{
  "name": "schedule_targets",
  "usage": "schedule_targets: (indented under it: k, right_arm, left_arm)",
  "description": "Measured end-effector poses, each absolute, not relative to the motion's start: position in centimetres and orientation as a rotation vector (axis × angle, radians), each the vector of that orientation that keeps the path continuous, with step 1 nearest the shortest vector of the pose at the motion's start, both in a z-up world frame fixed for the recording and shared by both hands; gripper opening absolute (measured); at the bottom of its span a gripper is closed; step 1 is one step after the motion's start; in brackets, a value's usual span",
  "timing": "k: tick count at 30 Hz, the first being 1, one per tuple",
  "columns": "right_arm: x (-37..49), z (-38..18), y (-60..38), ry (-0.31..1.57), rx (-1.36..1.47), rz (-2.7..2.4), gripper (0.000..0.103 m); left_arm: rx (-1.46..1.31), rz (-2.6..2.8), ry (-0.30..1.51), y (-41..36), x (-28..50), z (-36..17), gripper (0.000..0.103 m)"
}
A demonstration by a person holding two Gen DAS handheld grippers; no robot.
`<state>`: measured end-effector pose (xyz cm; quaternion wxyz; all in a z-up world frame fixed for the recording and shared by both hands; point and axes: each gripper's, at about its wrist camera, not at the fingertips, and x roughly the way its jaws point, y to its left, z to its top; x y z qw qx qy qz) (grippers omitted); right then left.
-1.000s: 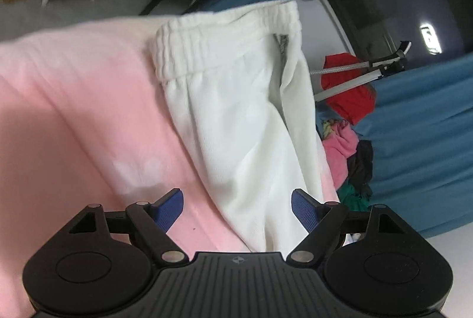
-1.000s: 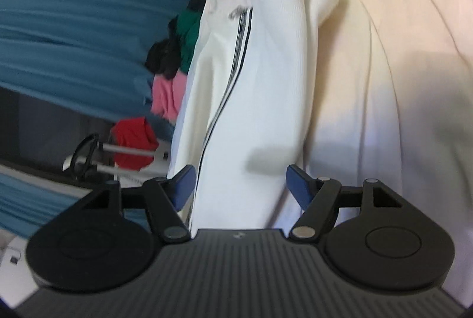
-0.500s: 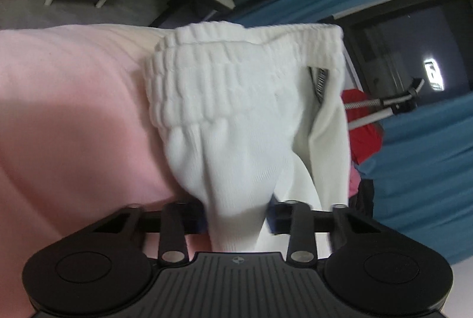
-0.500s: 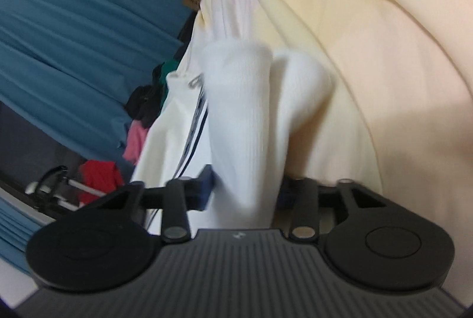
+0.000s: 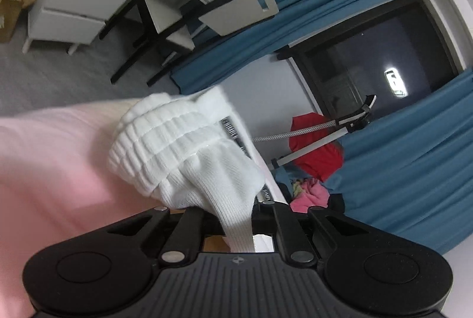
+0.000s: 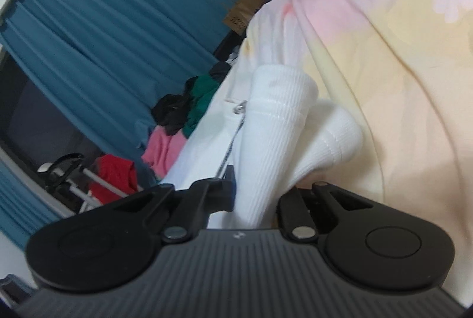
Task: Fold clothes
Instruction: 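Lay the waistband flat and open the left gripper while the right gripper holds the cuffs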
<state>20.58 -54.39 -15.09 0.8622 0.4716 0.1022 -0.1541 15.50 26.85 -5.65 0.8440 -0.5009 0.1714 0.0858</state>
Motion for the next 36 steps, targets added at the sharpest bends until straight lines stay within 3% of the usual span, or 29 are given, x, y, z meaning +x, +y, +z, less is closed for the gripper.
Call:
schedule_targets:
  k: [12,17,22,30,33,36]
  right_arm:
    - [12.9,-12.8,-53.4,0.325,1.107,-0.297,0.012]
    - [12.0,-14.9,-53.6,0.431,1.082,-0.356,0.012]
    - [12.1,-15.1,-53.6,0.419,1.071,-0.352,0.012]
    - [11.9,-16.9,-54.6,0.439,1.129,-0.327,0.012]
    - [11.7,-17.1,-54.5,0.448,1.135,-0.334,0.012]
    - [11.6,-17.2,-54.3,0.455,1.135,-0.339,0.012]
  left_arm:
    - [-1.099,0.277,0.45,30.1,1.8,-3.8,0.009]
    - [-0.944,0.342,0.625,29.2,0.9,-5.2,0.011]
    - [-0.796,0.371,0.702,28.1,1.0,-5.6,0.02]
    - [-0.54,0.383,0.735,23.6,0.0,-2.3,0.067]
    - [-0.418,0.395,0.688,21.4,-0.6,-0.5,0.074]
    - [-0.368,0.387,0.621,19.9,-1.0,0.9,0.075]
